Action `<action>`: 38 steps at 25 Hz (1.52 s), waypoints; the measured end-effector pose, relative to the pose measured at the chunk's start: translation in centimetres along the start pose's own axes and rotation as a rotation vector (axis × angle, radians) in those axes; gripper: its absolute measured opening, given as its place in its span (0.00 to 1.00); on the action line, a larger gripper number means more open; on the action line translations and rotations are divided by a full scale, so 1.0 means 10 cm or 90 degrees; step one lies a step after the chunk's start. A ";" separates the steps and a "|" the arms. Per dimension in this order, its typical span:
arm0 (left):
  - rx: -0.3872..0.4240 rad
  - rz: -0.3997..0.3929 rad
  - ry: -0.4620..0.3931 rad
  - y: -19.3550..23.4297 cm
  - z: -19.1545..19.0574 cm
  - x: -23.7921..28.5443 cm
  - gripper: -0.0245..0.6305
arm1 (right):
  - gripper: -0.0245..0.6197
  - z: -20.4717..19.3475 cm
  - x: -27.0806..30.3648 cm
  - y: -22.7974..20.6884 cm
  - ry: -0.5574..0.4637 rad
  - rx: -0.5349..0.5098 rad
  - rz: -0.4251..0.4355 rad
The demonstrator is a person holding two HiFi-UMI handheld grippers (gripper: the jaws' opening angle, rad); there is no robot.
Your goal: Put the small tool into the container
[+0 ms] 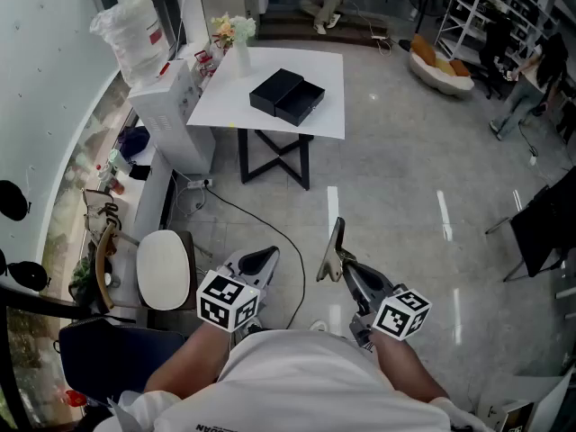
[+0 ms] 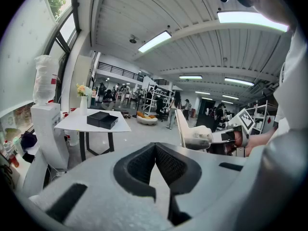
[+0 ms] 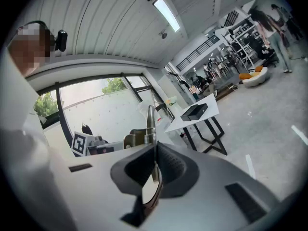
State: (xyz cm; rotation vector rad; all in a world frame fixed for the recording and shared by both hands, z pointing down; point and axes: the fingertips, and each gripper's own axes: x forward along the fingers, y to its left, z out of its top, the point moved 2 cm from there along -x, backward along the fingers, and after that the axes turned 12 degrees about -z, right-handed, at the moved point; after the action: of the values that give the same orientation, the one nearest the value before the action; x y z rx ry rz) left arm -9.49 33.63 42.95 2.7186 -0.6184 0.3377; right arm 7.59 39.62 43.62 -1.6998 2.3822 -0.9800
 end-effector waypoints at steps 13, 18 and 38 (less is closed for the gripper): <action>-0.005 0.018 0.002 -0.17 -0.04 0.09 0.05 | 0.06 0.10 -0.15 -0.02 -0.013 0.005 0.051; -0.017 0.021 0.002 -0.29 -0.09 0.25 0.05 | 0.06 0.04 -0.25 -0.20 0.013 -0.008 0.053; -0.014 0.037 0.044 -0.49 -0.26 0.71 0.05 | 0.06 0.07 -0.26 -0.77 0.051 -0.004 0.051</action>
State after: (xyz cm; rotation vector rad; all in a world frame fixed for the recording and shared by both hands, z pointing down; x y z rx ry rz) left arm -1.45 36.03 46.13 2.6592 -0.6796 0.4352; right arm 15.34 40.06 46.25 -1.5819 2.4843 -1.0475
